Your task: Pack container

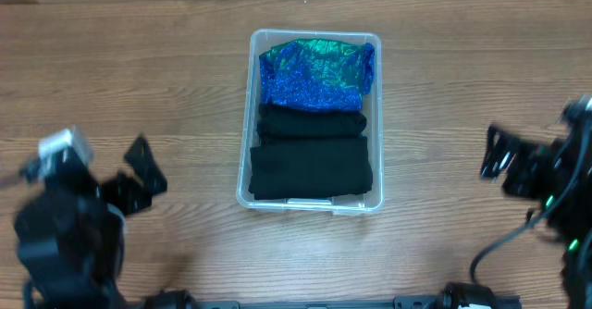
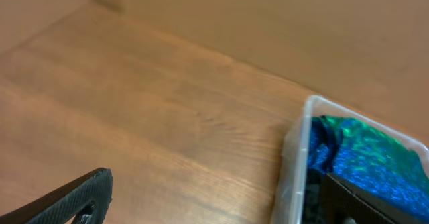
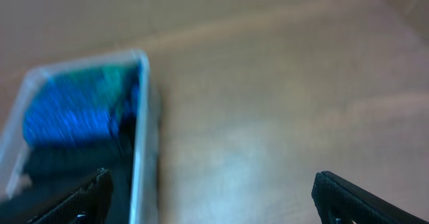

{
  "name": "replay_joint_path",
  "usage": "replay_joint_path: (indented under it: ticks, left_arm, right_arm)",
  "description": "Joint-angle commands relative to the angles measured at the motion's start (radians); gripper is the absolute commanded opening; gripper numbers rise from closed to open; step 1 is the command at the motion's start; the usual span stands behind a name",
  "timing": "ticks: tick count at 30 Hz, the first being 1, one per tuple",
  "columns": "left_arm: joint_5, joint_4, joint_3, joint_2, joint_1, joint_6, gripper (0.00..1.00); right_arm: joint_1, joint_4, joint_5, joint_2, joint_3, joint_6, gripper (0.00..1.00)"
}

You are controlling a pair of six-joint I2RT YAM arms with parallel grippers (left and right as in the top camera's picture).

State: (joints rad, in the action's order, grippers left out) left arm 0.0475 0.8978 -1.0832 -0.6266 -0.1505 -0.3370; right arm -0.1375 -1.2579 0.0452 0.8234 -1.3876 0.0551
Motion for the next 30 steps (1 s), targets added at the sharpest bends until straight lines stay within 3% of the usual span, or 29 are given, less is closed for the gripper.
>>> replay_joint_path:
  ticks: [1, 11, 24, 30]
  left_arm:
    - [0.101, 0.010, 0.134, 0.114, 0.000, -0.120, 1.00]
    - [0.103, 0.367, 0.180, 0.124, 0.000, -0.128, 1.00]
    - [0.101, 0.366, 0.181, 0.124, 0.000, -0.132, 1.00]
    - [0.101, 0.366, 0.181, 0.124, 0.000, -0.132, 1.00]
  right_arm:
    - [-0.003, -0.032, 0.001, -0.148, 0.130, -0.003, 1.00]
    - [-0.003, -0.219, 0.000, -0.187, 0.187, -0.003, 1.00]
    - [-0.003, -0.203, -0.002, -0.187, 0.189, -0.004, 1.00]
    - [-0.001, 0.047, 0.047, -0.261, 0.278, -0.111, 1.00]
